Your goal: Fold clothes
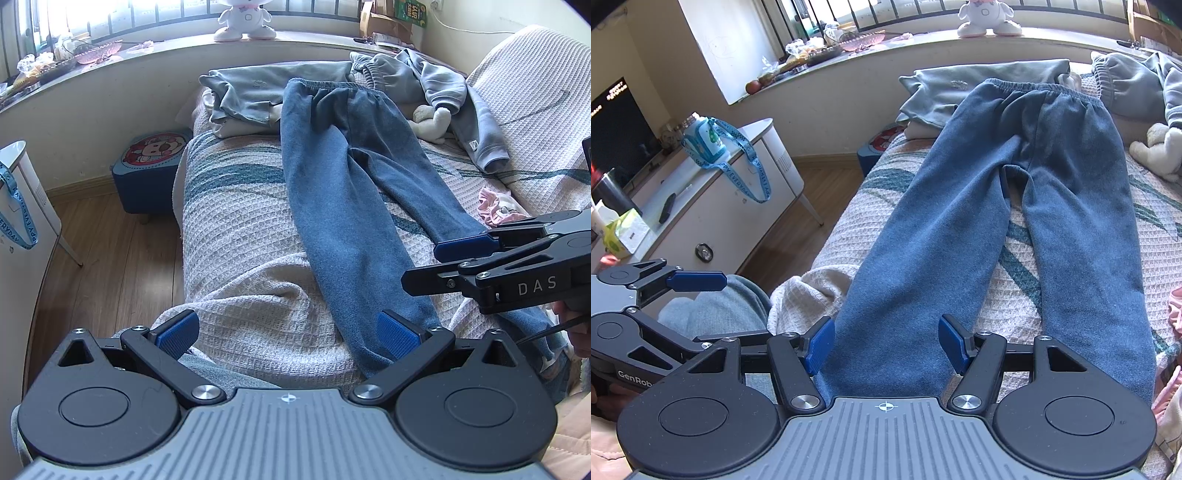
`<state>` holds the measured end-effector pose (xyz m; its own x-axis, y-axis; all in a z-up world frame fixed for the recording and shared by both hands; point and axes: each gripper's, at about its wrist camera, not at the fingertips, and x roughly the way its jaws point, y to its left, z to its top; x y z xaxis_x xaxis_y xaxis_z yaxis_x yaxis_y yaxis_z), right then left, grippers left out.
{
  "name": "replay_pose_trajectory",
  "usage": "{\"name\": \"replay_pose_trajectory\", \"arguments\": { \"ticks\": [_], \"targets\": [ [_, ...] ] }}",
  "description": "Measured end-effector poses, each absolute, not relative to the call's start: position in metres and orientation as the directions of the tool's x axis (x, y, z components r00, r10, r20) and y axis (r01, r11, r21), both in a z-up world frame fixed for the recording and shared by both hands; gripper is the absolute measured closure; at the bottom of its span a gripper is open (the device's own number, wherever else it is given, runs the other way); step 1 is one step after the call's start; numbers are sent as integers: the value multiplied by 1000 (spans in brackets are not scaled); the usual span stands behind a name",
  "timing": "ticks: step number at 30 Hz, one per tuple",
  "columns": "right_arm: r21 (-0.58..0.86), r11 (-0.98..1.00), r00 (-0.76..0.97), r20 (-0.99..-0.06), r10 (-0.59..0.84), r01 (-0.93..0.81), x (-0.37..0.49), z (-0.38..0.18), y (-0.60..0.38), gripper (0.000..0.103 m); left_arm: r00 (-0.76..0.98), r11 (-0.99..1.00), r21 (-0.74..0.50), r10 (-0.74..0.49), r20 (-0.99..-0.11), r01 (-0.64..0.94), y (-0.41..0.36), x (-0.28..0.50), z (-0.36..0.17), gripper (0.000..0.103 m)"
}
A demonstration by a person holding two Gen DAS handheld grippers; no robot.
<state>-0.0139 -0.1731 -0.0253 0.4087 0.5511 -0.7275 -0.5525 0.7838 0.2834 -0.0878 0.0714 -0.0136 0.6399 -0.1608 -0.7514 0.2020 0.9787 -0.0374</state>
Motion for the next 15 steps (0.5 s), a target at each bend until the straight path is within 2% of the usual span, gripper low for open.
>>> {"name": "replay_pose_trajectory", "arguments": {
  "ticks": [15],
  "targets": [
    [286,785,409,-728,551,-549,-14,-26,-174,39,641,980,-39,-159,-751,198,72,-88,-14,0]
  ]
}}
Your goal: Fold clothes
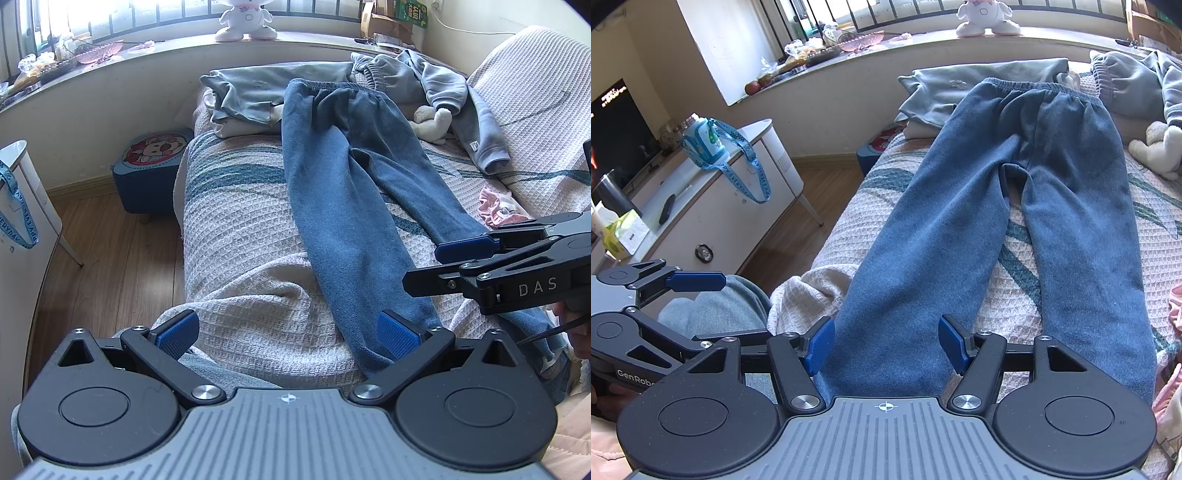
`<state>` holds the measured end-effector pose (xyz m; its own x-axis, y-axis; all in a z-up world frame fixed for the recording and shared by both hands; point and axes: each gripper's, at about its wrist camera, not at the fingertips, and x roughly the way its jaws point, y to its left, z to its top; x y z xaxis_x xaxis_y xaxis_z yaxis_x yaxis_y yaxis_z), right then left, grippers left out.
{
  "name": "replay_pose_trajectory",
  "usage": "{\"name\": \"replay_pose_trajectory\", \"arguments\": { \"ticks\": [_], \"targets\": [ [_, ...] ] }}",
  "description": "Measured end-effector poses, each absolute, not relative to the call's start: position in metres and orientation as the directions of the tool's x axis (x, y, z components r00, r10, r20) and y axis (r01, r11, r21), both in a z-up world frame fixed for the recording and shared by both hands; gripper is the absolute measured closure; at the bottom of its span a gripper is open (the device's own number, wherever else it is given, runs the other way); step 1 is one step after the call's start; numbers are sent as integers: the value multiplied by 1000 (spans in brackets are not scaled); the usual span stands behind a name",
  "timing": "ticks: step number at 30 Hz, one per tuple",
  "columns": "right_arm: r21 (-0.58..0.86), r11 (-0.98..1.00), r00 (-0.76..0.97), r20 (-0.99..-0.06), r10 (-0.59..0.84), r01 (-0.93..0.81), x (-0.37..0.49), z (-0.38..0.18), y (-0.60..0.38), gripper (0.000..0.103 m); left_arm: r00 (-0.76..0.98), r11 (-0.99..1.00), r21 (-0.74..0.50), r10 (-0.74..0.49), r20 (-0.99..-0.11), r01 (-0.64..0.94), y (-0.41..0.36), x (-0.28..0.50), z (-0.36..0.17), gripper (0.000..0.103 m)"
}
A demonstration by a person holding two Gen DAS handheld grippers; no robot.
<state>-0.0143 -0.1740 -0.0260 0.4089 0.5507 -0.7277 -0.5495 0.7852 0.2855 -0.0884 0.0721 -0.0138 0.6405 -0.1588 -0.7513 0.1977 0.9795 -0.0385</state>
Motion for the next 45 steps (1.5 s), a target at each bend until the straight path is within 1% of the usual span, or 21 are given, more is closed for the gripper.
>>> {"name": "replay_pose_trajectory", "arguments": {
  "ticks": [45],
  "targets": [
    [284,792,403,-739,541,-541,-13,-31,-174,39,647,976,-33,-167,-744,214,69,-90,-12,0]
  ]
}}
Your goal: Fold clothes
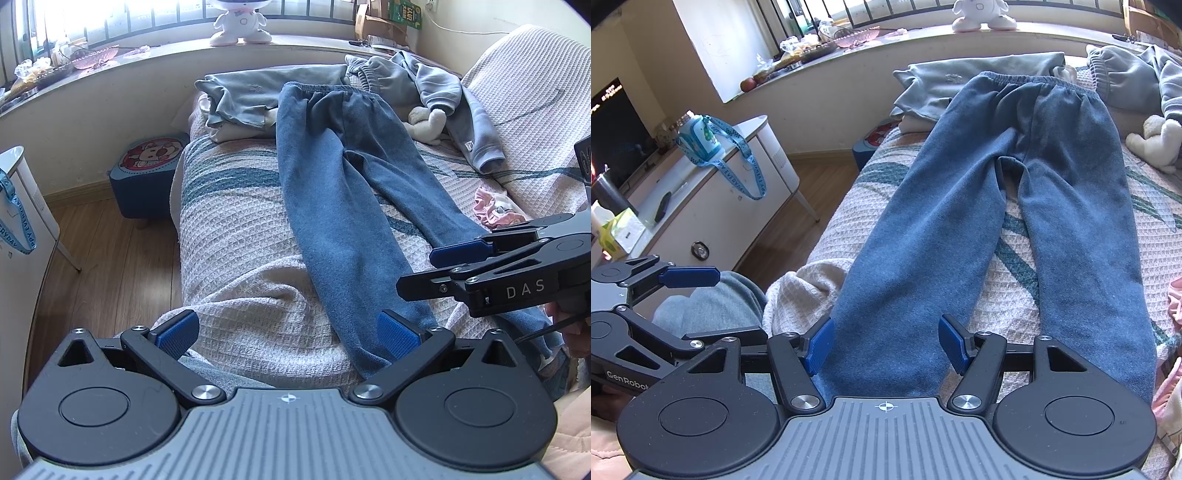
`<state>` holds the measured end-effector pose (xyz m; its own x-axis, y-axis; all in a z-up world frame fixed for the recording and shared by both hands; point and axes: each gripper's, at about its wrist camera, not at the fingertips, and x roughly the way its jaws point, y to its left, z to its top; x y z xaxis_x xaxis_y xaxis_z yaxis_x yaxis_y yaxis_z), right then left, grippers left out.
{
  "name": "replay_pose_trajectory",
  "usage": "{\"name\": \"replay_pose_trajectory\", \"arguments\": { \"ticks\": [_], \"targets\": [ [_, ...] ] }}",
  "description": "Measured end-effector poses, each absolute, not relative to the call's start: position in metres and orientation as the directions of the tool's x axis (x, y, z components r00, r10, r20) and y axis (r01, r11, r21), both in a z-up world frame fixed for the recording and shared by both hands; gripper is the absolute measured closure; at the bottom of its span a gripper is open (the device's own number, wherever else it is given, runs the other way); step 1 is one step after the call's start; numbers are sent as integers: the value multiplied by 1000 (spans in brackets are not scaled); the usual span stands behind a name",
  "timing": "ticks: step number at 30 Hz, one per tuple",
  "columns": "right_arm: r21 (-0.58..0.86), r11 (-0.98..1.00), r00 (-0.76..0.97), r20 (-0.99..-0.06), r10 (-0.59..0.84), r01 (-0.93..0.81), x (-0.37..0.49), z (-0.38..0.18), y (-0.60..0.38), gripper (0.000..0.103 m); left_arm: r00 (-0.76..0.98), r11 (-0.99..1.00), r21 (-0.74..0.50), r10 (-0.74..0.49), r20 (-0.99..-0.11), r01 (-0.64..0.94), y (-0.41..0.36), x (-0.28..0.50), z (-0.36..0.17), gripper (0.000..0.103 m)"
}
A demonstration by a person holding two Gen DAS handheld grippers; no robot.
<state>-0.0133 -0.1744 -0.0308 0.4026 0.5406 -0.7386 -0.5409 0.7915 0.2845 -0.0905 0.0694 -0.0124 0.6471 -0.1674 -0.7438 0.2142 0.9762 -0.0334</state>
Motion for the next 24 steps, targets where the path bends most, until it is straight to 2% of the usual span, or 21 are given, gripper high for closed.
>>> {"name": "replay_pose_trajectory", "arguments": {
  "ticks": [17,24],
  "targets": [
    [249,800,433,-734,524,-546,-5,-28,-176,40,614,976,-11,-145,-776,217,64,-84,-20,0],
    [213,842,504,-720,478,-495,12,-21,-194,40,598,967,-1,-158,-786,254,53,-66,-22,0]
  ]
}}
